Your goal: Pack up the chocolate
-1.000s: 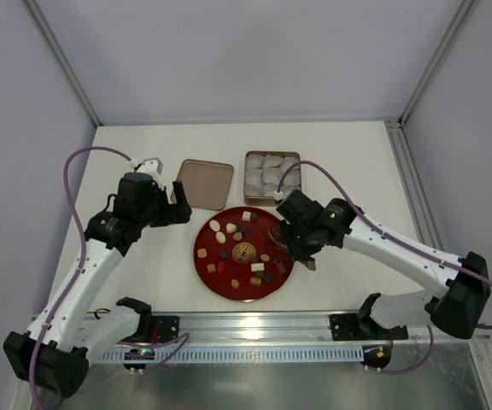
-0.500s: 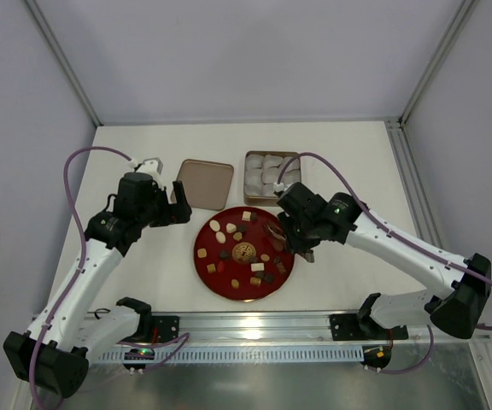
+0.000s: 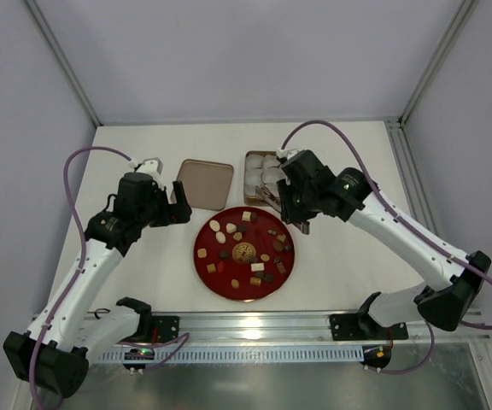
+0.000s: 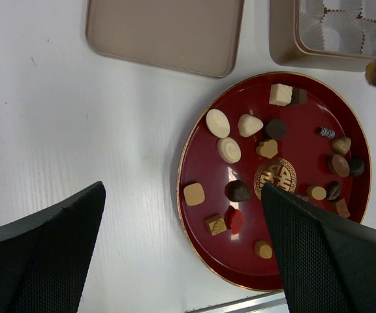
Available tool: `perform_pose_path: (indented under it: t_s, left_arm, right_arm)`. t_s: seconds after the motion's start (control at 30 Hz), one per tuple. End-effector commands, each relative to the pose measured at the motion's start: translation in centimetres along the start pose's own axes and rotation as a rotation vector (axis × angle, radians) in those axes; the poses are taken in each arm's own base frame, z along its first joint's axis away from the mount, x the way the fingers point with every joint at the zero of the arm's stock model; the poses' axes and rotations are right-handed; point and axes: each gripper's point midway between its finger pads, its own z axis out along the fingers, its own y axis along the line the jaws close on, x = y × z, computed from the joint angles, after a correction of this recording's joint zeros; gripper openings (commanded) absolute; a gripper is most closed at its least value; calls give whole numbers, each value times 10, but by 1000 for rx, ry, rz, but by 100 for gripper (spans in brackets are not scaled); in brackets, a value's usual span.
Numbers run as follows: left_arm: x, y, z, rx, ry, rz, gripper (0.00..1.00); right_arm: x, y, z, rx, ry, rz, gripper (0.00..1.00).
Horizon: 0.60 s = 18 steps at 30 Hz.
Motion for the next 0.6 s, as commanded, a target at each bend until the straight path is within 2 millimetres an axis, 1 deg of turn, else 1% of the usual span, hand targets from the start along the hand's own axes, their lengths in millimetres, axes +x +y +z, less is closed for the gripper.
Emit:
perform_pose_path:
  t_s: [0.0,0.03,0.1,0.13,0.17,0.2,0.23,0.27,0.3,0.33,0.37,0.4,0.43,0.47,0.5,0.53,0.57]
  left_arm:
    - [-6,-5,-3,22,-21,4,100]
    - [-6,-5,-3,22,-19,4,100]
    - [-6,-4,-3,17,-21,5,100]
    - [-6,-4,-3,15,-22,5,100]
    - [-7,-3,-2,10,-24,5,100]
    - [-6,-2,-3,9,-24,5,100]
    - [-7,-2,-3,6,-27,5,100]
    - [-7,-2,-3,6,-27,5,100]
    - [-7,-2,-3,4,-26,5,100]
    - [-6,-1,-3,2,-25,6,100]
    - [-7,-1,-3,3,-26,7,100]
    - [-7,-1,-2,-2,-26,7,100]
    - [-7,0,-3,-3,-28,6,100]
    - [-6,0,-2,-5,-26,7,100]
    - [-7,0,-3,-7,-30,6,100]
    - [-7,0,-3,-6,-28,6,100]
    - [-7,0,-3,-7,-30,6,100]
  right_arm:
    - [-57,-2,-2,-19,-136,18,23]
    - [-69,-3,0,-20,-163,27,23]
    - [-86,-9,9,-13,-184,49,23]
    - [-96,-18,17,0,-187,74,23]
    - [-110,-21,22,-7,-219,91,23]
    - [-117,-22,28,-18,-225,101,23]
    - [-127,-30,39,-5,-225,122,23]
    - [-136,-32,45,-6,-240,130,23]
    - [-141,-34,50,-4,-241,133,23]
    - [-149,-39,64,12,-229,141,23]
    - [-153,-41,70,21,-225,139,22]
    - [-161,-40,74,19,-232,141,22]
    - [-161,-41,87,21,-212,143,22]
    - [-163,-40,93,22,-209,140,22]
    - [-170,-39,94,17,-220,141,22]
    - [-172,-38,97,13,-218,139,22]
    - [-171,-37,107,15,-203,143,22]
